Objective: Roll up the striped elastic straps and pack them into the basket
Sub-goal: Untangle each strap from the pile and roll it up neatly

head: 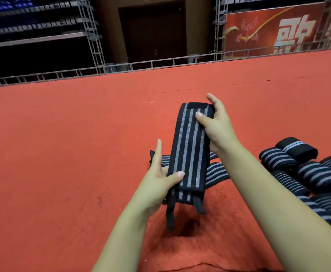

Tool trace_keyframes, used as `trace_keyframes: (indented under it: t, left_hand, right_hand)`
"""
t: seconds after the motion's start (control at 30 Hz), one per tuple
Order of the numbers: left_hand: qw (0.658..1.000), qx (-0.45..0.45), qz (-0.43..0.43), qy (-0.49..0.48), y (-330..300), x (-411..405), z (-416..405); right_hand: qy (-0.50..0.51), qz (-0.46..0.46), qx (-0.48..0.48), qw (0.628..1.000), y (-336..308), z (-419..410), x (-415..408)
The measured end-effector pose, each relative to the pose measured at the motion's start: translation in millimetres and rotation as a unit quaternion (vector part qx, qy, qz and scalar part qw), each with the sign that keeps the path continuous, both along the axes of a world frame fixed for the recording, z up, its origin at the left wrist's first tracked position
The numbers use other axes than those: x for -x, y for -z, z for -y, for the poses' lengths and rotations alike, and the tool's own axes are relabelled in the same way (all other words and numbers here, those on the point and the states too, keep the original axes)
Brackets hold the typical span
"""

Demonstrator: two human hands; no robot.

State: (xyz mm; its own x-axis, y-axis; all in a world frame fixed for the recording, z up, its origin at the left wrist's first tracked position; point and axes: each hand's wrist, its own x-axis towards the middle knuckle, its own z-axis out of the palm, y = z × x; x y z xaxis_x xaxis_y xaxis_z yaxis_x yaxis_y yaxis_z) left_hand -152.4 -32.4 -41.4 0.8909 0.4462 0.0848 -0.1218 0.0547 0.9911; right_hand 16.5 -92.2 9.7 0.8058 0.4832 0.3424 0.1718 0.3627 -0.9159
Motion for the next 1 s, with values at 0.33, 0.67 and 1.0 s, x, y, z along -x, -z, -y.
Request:
trace_keyframes:
  t: [0.33, 0.67, 1.0]
  left_hand:
    - [0.998, 0.053, 0.019, 0.013, 3, 8, -3]
    - [0.962, 0.264, 0.062, -0.042, -16, -12, -8]
    - [0.993, 0.041, 0.097, -0.052, -18, -12, 1]
  right_hand:
    - [-0.015, -0.047, 0.016, 0.999, 17, 2, -2]
    - [-0.168, 0.064, 0.044, 0.983, 48, 46, 62]
    - [-0.166, -0.177, 0.018, 0.97, 83, 56, 57]
